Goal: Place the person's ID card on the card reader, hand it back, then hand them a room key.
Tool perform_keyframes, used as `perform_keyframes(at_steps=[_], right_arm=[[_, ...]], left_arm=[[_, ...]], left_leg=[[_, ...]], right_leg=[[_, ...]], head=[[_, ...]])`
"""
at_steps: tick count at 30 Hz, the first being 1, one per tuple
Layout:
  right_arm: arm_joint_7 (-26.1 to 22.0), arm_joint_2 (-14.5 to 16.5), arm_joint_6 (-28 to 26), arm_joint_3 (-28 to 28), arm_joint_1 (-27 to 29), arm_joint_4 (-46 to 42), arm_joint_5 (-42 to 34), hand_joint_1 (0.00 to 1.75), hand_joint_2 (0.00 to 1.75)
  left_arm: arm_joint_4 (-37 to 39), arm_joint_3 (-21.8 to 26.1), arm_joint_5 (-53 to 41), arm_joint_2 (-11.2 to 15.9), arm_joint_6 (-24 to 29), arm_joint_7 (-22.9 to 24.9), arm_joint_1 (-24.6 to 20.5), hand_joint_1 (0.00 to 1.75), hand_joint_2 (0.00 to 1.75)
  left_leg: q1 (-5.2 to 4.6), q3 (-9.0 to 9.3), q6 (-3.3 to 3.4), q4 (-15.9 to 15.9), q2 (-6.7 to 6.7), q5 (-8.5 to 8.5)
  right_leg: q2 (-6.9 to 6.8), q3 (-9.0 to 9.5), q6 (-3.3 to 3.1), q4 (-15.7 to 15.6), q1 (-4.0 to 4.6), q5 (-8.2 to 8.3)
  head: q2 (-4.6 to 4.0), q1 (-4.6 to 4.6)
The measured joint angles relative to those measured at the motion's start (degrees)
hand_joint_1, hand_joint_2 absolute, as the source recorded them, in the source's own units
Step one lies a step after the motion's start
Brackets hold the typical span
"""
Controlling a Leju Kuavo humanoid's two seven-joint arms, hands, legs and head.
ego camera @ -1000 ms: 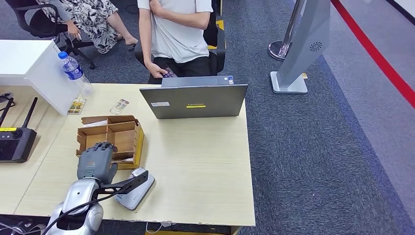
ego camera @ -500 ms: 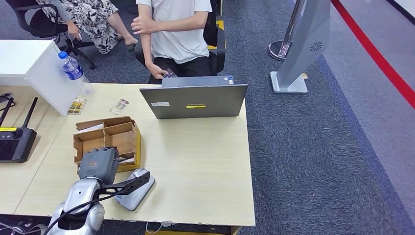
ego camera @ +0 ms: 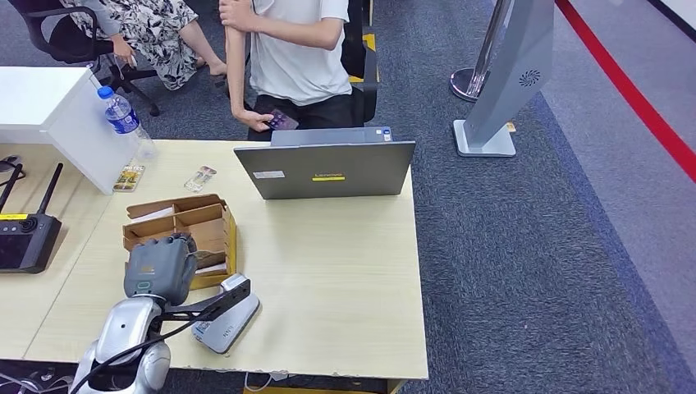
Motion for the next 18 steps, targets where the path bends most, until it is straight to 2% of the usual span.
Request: perform_keyframes(at_steps=[4,9,15,18], right_arm=[[-0.89,-0.17,-0.14,-0.51,0.70,0.03,-1.51,0.00,0.00],[-1.43,-0.36,-0.22,-1.40,1.40,0.10,-2.14,0.00,0.00],[-1.47,-0.46,-0.26,-1.67,1.55,0.11,-2.10,0.00,0.00],[-1.47,-0.52,-0.13,-1.71,1.57,0.13,-1.59,0.00,0.00]], left_arm=[[-10.28,-2.50,2.92,1.46,-3.76,-0.21,0.33,1.75,1.75],[-21.45,-5.94,11.11,7.12,-7.17,1.27,-0.64,1.75,1.75],[-25.35,-7.66,13.83,10.27,-8.17,2.20,-2.73,1.75,1.75],[-25.94,-7.94,18.41,12.36,-10.50,3.48,-5.87,1.75,1.75]], left_leg=[[0.00,-0.01,0.00,0.00,0.00,-0.01],[0.02,0.01,-0.01,-0.01,0.04,0.00],[0.03,0.02,-0.06,-0.02,0.04,0.05],[0.03,0.01,-0.02,-0.01,-0.02,0.10]], right_leg=[[0.00,-0.01,0.00,0.00,0.00,0.00],[0.03,-0.03,0.00,0.00,0.00,-0.01],[0.04,-0.01,-0.04,0.01,0.00,0.03],[-0.03,-0.01,-0.04,0.01,0.01,0.03]], head=[[0.00,0.00],[0.00,-0.01],[-0.01,0.00],[0.00,0.00]])
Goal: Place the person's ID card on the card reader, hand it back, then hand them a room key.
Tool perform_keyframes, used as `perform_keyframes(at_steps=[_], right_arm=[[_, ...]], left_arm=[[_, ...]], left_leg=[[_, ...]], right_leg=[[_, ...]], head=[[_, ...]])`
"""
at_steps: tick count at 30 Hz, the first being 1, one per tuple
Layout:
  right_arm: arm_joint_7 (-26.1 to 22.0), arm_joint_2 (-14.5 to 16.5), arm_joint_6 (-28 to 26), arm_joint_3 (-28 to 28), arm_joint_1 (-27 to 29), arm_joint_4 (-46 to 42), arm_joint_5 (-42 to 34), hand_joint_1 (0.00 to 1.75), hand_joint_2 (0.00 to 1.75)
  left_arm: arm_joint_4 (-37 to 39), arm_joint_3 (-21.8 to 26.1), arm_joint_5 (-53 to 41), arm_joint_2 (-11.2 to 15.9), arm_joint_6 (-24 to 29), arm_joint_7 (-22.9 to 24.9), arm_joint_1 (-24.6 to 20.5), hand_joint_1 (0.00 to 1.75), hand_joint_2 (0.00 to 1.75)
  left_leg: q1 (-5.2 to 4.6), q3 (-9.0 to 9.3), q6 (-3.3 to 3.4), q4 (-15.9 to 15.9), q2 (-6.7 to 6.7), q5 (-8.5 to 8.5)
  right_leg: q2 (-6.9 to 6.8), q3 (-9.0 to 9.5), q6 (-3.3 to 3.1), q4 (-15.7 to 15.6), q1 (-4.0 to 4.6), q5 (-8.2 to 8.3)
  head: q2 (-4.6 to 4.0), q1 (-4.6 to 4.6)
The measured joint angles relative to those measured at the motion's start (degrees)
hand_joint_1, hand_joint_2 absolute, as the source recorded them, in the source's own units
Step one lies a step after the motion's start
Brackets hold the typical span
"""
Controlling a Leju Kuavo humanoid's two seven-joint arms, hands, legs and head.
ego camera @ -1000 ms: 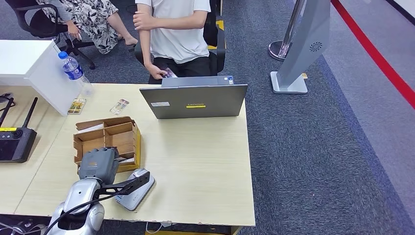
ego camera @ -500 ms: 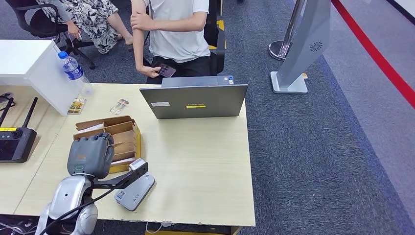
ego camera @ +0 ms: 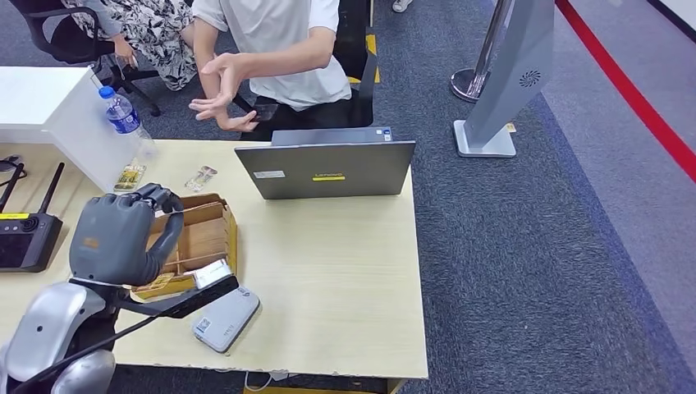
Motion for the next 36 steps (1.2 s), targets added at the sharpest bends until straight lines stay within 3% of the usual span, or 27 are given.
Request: perform_keyframes(at_steps=[4,7,10,15,23,27,36], right_arm=[[0.47,0.00,0.28,0.31,-0.36,-0.01,2.14,0.00,0.00],[1.90,0.06,0.98,1.31,-1.34,-0.09,4.12,0.00,0.00],[3.27,0.34,1.56,2.43,-2.27,-0.27,5.58,0.00,0.00],[4.38,0.84,2.01,3.35,-3.02,-0.49,6.15,0.00,0.00],[4.57,1.13,2.06,3.93,-3.61,-0.85,6.62,0.00,0.00],[4.59,1.31,2.04,4.20,-3.70,-0.87,6.67,0.00,0.00],[3.88,1.53,1.13,4.22,-3.44,-0.87,6.69,0.00,0.00]], left_arm=[[1.87,0.09,-0.49,1.56,-4.18,2.46,-10.35,1.75,1.75],[8.67,0.50,-9.46,1.16,-3.50,3.14,-19.47,1.75,1.75],[17.19,1.90,-16.96,0.32,-2.11,2.86,-25.68,1.75,1.75],[25.66,4.32,-18.55,-1.63,-2.76,2.33,-30.44,1.75,1.75],[28.60,4.36,-18.57,-3.60,-4.31,2.57,-32.35,1.75,1.75],[29.38,4.37,-18.57,-4.07,-4.47,2.55,-32.32,0.00,1.75],[27.89,5.89,-17.46,-5.73,-2.85,-1.31,-30.02,0.00,1.75]], left_leg=[[0.00,-0.06,-0.02,0.00,-0.17,0.15],[0.00,-0.06,-0.07,0.00,-0.14,0.24],[0.00,-0.04,-0.05,0.00,-0.04,0.31],[0.00,-0.06,-0.04,0.01,-0.02,0.35],[-0.03,-0.18,-0.02,0.01,-0.01,0.34],[-0.02,-0.25,-0.03,0.01,0.06,0.34],[-0.02,-0.28,-0.03,0.00,0.04,0.32]], right_leg=[[-0.16,-0.01,-0.01,0.01,0.00,0.11],[-0.11,-0.03,-0.04,0.01,0.00,0.27],[-0.01,-0.05,-0.08,0.02,0.00,0.37],[0.01,-0.08,-0.08,0.03,0.00,0.38],[0.02,-0.18,-0.08,0.03,0.00,0.38],[0.08,-0.27,-0.08,0.03,0.00,0.39],[0.08,-0.28,-0.08,0.03,0.00,0.37]], head=[[0.00,0.01],[0.00,-0.01],[0.00,-0.02],[0.00,-0.02],[-0.01,0.00],[0.00,0.00],[-0.01,0.00]])
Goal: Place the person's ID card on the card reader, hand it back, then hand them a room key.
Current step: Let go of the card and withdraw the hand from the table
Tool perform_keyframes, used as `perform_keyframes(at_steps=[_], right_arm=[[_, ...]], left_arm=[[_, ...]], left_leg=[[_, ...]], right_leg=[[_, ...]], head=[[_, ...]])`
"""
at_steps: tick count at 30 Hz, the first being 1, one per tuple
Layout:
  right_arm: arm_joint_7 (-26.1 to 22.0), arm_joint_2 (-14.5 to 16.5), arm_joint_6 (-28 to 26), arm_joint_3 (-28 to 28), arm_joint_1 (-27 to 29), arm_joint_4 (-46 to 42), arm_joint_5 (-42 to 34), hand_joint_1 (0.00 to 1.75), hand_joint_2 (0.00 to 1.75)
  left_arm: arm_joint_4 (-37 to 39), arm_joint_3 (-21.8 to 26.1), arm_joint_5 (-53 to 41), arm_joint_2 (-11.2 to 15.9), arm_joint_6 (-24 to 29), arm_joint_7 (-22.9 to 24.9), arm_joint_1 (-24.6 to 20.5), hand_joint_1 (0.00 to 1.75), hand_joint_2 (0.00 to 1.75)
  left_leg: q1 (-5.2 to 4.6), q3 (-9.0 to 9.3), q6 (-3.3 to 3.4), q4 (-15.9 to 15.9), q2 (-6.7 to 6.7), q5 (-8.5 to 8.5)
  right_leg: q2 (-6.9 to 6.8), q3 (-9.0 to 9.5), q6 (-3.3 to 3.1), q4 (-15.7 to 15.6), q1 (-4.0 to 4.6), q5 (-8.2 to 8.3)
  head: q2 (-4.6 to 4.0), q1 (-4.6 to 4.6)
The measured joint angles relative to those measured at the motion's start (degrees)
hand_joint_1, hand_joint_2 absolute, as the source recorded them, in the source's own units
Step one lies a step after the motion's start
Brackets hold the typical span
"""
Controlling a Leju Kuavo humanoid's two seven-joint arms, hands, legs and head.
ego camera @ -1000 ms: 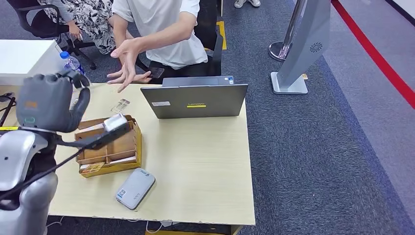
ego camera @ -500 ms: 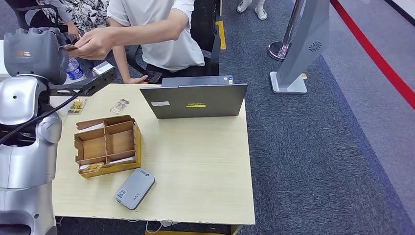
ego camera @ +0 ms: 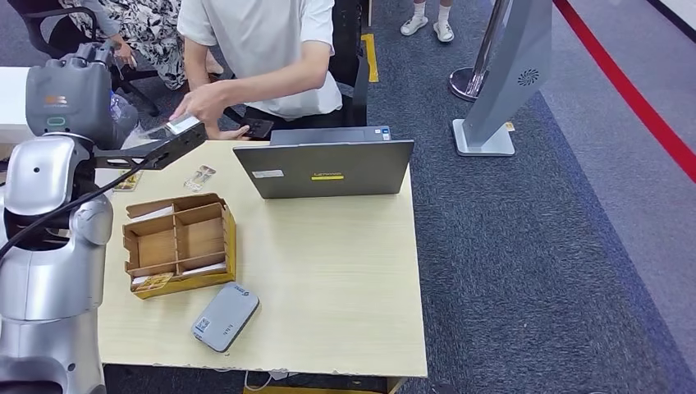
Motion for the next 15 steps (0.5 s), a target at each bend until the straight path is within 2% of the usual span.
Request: perform_keyframes(at_steps=[3,5,7,9,12,15], right_arm=[[-0.67,0.00,-0.26,-0.04,0.47,0.02,-0.42,0.00,0.00],[-1.32,0.00,-0.42,-0.24,0.86,0.04,-1.14,0.00,0.00],[-2.42,0.00,-0.72,-0.80,1.49,0.09,-2.24,0.00,0.00],[-3.63,-0.01,-1.07,-1.52,2.29,0.18,-3.40,0.00,0.00],[-4.80,-0.06,-1.45,-2.69,3.47,0.41,-4.85,0.00,0.00],[-5.17,-0.13,-1.87,-3.72,4.10,0.64,-5.71,0.00,0.00]], left_arm=[[-3.22,0.02,3.06,0.04,0.55,-2.01,2.47,0.00,1.75],[-6.61,0.07,6.85,0.98,1.04,-2.96,4.85,0.00,1.75],[-11.18,0.85,14.46,3.53,2.15,-4.12,8.64,0.00,1.75],[-15.61,3.95,25.09,7.42,4.34,-6.10,14.12,0.00,1.75],[-19.92,16.04,41.60,12.86,8.24,-13.76,24.53,0.00,1.75],[-19.82,34.38,52.82,15.03,6.00,-22.32,32.22,0.00,1.75]], left_leg=[[0.00,-0.03,0.00,0.00,-0.01,0.00],[0.00,-0.03,0.00,-0.01,0.03,-0.01],[-0.01,-0.02,-0.02,-0.05,0.16,-0.05],[-0.01,0.03,-0.09,-0.13,0.33,-0.12],[0.00,0.21,-0.24,-0.28,0.52,-0.23],[0.05,0.29,-0.30,-0.32,0.55,-0.26]], right_leg=[[-0.02,0.01,0.00,0.00,0.00,0.00],[0.01,0.01,0.00,0.01,0.00,0.00],[0.12,0.02,-0.01,0.03,-0.01,-0.01],[0.29,0.03,-0.07,0.06,-0.01,-0.05],[0.49,0.02,-0.23,0.08,-0.01,-0.20],[0.51,-0.03,-0.29,0.07,0.02,-0.34]], head=[[0.00,0.02],[0.01,0.04],[0.01,0.08],[-0.01,0.10],[-0.01,0.03],[0.01,-0.03]])
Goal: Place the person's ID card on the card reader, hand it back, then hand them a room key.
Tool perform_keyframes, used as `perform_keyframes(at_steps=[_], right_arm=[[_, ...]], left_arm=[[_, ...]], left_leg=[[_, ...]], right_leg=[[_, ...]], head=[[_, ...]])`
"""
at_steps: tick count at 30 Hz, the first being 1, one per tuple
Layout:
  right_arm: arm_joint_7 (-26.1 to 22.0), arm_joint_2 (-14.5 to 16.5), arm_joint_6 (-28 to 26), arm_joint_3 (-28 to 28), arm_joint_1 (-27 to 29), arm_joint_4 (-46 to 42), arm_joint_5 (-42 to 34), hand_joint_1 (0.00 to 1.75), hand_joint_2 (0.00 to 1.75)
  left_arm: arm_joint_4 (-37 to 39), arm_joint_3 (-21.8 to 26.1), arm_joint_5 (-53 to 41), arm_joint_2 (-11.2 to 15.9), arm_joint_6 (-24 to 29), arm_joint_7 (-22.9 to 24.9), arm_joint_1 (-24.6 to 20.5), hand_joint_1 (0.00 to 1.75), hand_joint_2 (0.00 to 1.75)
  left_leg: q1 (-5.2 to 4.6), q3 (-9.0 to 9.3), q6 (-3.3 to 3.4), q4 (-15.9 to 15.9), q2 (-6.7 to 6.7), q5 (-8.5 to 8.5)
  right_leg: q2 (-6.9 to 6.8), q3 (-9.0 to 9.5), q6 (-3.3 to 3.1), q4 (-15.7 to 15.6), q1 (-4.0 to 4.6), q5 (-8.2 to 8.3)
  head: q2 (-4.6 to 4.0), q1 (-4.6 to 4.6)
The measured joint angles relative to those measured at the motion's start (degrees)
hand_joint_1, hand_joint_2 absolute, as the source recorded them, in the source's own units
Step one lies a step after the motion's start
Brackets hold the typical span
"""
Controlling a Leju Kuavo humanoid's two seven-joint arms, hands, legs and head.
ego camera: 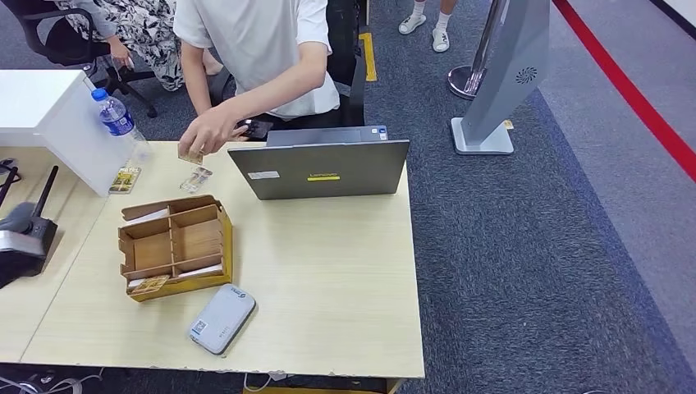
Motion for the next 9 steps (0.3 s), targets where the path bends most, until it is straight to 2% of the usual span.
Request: perform_keyframes(at_steps=[2,4,7,9], right_arm=[[-0.18,-0.07,-0.28,-0.62,0.15,0.09,-0.51,0.00,0.00],[-0.27,-0.19,-0.53,-1.16,0.19,0.14,-0.71,0.00,0.00],[-0.08,-0.52,-0.76,-1.71,0.25,0.20,-0.60,0.00,0.00],[0.07,-0.75,-0.75,-1.82,0.27,0.23,-0.53,0.00,0.00]], left_arm=[[2.42,11.77,6.94,0.56,-4.21,-2.27,2.20,0.00,1.75],[7.43,21.55,13.62,0.98,-6.54,-2.23,2.69,0.00,1.75],[20.83,32.99,20.16,2.98,-1.05,-2.54,1.71,0.00,1.75],[28.90,36.97,23.65,4.58,3.00,-3.13,0.87,0.00,1.75]], left_leg=[[0.03,-0.02,-0.02,-0.01,-0.04,-0.01],[0.04,-0.02,-0.03,-0.03,-0.04,-0.01],[0.06,0.05,-0.06,-0.05,0.02,0.00],[0.06,0.06,-0.08,-0.05,-0.02,0.01]], right_leg=[[-0.04,-0.02,-0.01,0.00,0.03,-0.06],[-0.05,0.00,-0.02,0.01,0.03,-0.08],[0.01,0.00,-0.05,0.02,0.05,-0.06],[-0.04,0.02,-0.06,0.03,0.05,-0.06]], head=[[0.00,0.00],[0.00,0.01],[-0.01,-0.04],[-0.01,-0.07]])
